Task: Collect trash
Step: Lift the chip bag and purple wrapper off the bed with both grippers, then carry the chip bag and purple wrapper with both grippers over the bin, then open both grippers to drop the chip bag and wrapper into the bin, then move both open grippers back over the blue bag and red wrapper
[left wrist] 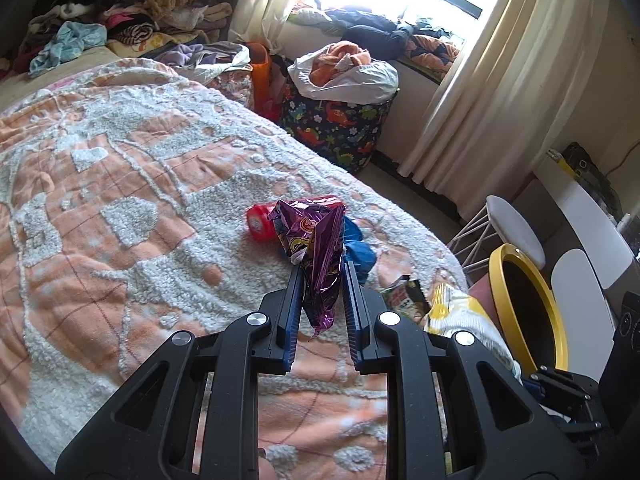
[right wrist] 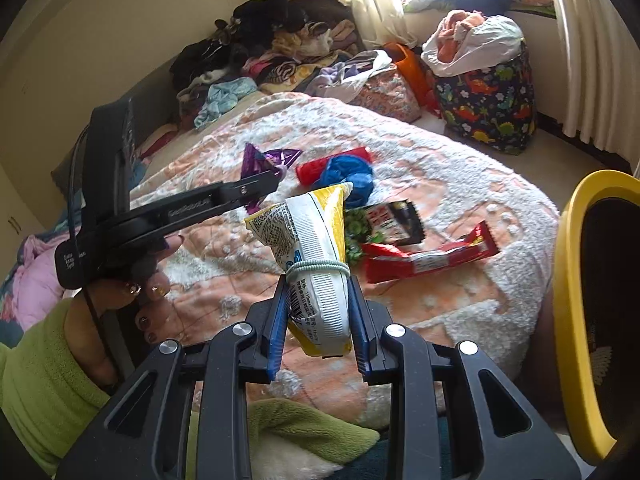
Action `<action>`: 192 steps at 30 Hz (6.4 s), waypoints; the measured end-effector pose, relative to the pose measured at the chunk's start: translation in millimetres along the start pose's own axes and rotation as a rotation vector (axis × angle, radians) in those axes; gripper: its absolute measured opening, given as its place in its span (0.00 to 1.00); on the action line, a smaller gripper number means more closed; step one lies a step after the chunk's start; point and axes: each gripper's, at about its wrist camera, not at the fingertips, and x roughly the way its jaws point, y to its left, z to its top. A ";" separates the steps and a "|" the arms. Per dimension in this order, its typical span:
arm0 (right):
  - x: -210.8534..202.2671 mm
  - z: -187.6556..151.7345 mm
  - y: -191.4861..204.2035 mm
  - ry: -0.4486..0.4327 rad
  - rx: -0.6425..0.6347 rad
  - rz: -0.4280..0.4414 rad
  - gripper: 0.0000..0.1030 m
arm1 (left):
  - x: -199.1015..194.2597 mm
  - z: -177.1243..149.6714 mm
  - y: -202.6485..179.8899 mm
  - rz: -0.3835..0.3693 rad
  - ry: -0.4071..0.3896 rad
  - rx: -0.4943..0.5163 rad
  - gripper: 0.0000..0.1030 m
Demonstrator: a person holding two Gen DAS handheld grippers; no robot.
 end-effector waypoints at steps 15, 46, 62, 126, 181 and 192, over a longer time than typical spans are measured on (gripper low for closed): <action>-39.8 14.5 -41.3 -0.088 0.088 -0.057 0.26 | -7.2 0.1 -30.1 -0.050 -0.005 0.058 0.14; -112.0 13.2 -131.2 -0.255 0.298 -0.194 0.26 | -4.1 -20.7 -103.1 -0.169 0.036 0.196 0.14; -134.4 5.6 -164.7 -0.296 0.372 -0.256 0.26 | 1.6 -34.5 -143.8 -0.232 0.061 0.280 0.14; -157.9 -26.4 -227.1 -0.327 0.581 -0.377 0.72 | 57.6 -70.9 -224.0 -0.269 0.138 0.392 0.89; -67.1 15.7 -76.6 -0.219 0.218 -0.235 0.79 | 5.2 5.4 -50.2 0.079 -0.114 0.038 0.89; -14.8 15.6 -49.0 -0.123 0.202 -0.297 0.79 | 26.1 5.2 6.4 0.111 -0.042 -0.102 0.74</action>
